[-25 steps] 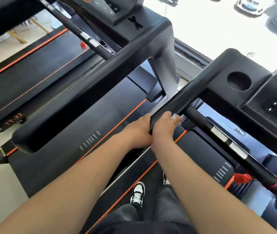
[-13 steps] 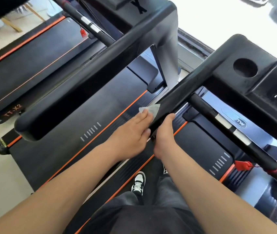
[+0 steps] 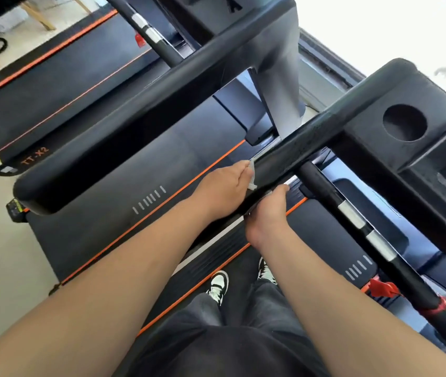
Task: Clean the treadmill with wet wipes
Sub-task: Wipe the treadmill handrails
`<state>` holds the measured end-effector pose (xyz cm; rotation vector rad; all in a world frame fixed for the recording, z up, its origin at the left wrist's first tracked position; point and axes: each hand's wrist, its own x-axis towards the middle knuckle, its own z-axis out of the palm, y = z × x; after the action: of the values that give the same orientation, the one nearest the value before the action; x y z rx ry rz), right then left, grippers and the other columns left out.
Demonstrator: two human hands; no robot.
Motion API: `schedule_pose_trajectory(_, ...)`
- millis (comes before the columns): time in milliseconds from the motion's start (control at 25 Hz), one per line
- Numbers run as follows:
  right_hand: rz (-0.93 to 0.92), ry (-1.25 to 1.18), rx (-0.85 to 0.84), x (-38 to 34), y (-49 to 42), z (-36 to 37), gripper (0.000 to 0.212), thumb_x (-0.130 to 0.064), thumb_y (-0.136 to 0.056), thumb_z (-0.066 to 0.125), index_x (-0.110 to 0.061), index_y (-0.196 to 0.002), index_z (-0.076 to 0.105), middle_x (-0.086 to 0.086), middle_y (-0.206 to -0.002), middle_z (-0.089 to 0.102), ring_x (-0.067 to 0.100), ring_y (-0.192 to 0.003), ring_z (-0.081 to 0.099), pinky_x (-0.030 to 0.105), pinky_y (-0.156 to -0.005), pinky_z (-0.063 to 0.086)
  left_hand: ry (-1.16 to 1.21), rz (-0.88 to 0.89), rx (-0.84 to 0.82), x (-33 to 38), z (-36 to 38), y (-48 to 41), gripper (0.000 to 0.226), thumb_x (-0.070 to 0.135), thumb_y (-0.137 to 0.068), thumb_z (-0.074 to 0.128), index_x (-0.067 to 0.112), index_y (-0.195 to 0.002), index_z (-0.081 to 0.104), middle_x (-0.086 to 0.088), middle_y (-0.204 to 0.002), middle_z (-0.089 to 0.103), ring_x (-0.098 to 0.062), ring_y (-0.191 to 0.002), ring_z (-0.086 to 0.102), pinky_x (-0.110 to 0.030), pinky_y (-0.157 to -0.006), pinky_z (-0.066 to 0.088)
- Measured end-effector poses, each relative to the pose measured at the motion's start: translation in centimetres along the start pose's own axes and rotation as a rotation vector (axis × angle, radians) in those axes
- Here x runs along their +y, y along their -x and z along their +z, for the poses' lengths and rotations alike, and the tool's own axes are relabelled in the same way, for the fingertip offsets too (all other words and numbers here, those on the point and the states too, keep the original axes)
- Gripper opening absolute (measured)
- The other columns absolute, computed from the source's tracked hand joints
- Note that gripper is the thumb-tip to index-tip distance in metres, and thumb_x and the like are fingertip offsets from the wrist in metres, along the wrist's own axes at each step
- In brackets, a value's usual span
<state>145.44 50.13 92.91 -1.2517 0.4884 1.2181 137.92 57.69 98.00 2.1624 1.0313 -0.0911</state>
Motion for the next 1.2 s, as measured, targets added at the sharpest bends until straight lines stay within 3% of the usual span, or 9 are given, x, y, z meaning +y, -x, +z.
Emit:
schedule_pose_trajectory(120,0.089,0.000,-0.022,1.9,-0.1,0.0,0.086,-0.085,-0.089,0.016,-0.029,-0.136,0.062,0.000,-0.136,0.067,0.020,-0.126,0.061,0.039,-0.116,0.041,-0.091,0.000,0.036,-1.5,0.2,1.6,0.034,0.043,-0.109,0.025,0.023,-0.103,0.052,0.003,-0.087,0.062,-0.032,-0.093,0.061,-0.043,-0.079,0.046)
schedule_pose_trajectory(200,0.135,0.021,-0.045,3.1,0.3,0.1,0.089,-0.087,-0.088,0.017,-0.028,-0.139,0.060,-0.001,-0.137,0.065,0.020,-0.127,0.060,0.039,-0.117,0.040,-0.125,-0.010,0.072,-2.9,0.5,3.6,0.030,0.042,-0.109,0.024,0.025,-0.105,0.048,0.008,-0.087,0.057,-0.029,-0.092,0.061,-0.041,-0.075,0.045)
schedule_pose_trajectory(280,0.172,0.021,-0.068,4.4,1.0,0.3,0.091,-0.087,-0.088,0.017,-0.026,-0.142,0.057,-0.002,-0.140,0.063,0.019,-0.130,0.058,0.038,-0.118,0.037,-0.225,-0.054,0.116,-4.2,1.2,6.1,0.032,0.040,-0.109,0.025,0.024,-0.124,0.048,0.006,-0.104,0.061,-0.026,-0.099,0.062,-0.041,-0.077,0.049)
schedule_pose_trajectory(360,0.188,0.018,-0.122,5.9,1.8,0.3,0.094,-0.089,-0.086,0.015,-0.028,-0.144,0.056,-0.003,-0.142,0.062,0.017,-0.133,0.056,0.037,-0.120,0.035,-0.425,-0.024,0.162,-5.3,2.2,8.7,0.047,0.036,-0.108,0.025,0.014,-0.146,0.041,-0.002,-0.131,0.060,-0.024,-0.112,0.062,-0.040,-0.092,0.052)
schedule_pose_trajectory(480,0.172,0.014,-0.150,8.3,3.1,0.6,0.094,-0.092,-0.082,0.015,-0.032,-0.136,0.063,-0.005,-0.131,0.070,0.017,-0.129,0.059,0.038,-0.118,0.037,-0.576,0.088,0.173,-5.9,2.6,8.9,0.061,0.038,-0.105,0.023,0.006,-0.157,0.026,-0.010,-0.147,0.048,-0.027,-0.128,0.054,-0.037,-0.113,0.040)
schedule_pose_trajectory(640,0.121,0.039,-0.126,13.5,5.4,1.6,0.094,-0.096,-0.077,0.018,-0.034,-0.126,0.070,-0.003,-0.133,0.069,0.019,-0.133,0.056,0.041,-0.119,0.036,-0.481,0.112,0.111,-7.6,1.4,10.1,0.061,0.040,-0.107,0.031,0.008,-0.157,0.018,-0.009,-0.144,0.047,-0.027,-0.125,0.053,-0.039,-0.105,0.044)
schedule_pose_trajectory(840,0.152,0.050,-0.106,21.8,9.2,3.1,0.098,-0.096,-0.078,0.014,-0.034,-0.138,0.061,-0.004,-0.133,0.069,0.016,-0.131,0.057,0.037,-0.121,0.033,-0.361,0.028,0.044,-14.6,-0.7,19.1,0.051,0.040,-0.108,0.025,0.015,-0.153,0.025,-0.005,-0.140,0.052,-0.027,-0.121,0.056,-0.043,-0.094,0.046)
schedule_pose_trajectory(1040,0.246,0.055,-0.096,27.3,11.9,4.4,0.099,-0.097,-0.073,0.019,-0.037,-0.141,0.057,-0.008,-0.141,0.063,0.016,-0.130,0.058,0.041,-0.123,0.029,-0.311,-0.016,0.100,-20.5,-1.0,25.6,0.054,0.045,-0.105,0.014,0.018,-0.148,0.033,-0.002,-0.132,0.058,-0.025,-0.115,0.059,-0.044,-0.092,0.051)
schedule_pose_trajectory(1200,0.354,-0.023,-0.065,28.2,13.3,5.3,0.090,-0.090,-0.083,0.028,-0.024,-0.133,0.066,0.004,-0.131,0.070,0.025,-0.123,0.062,0.039,-0.111,0.043,0.053,-0.112,0.190,-22.4,1.1,28.1,0.041,0.044,-0.108,0.022,0.025,-0.134,0.048,0.006,-0.120,0.062,-0.020,-0.111,0.059,-0.040,-0.089,0.049)
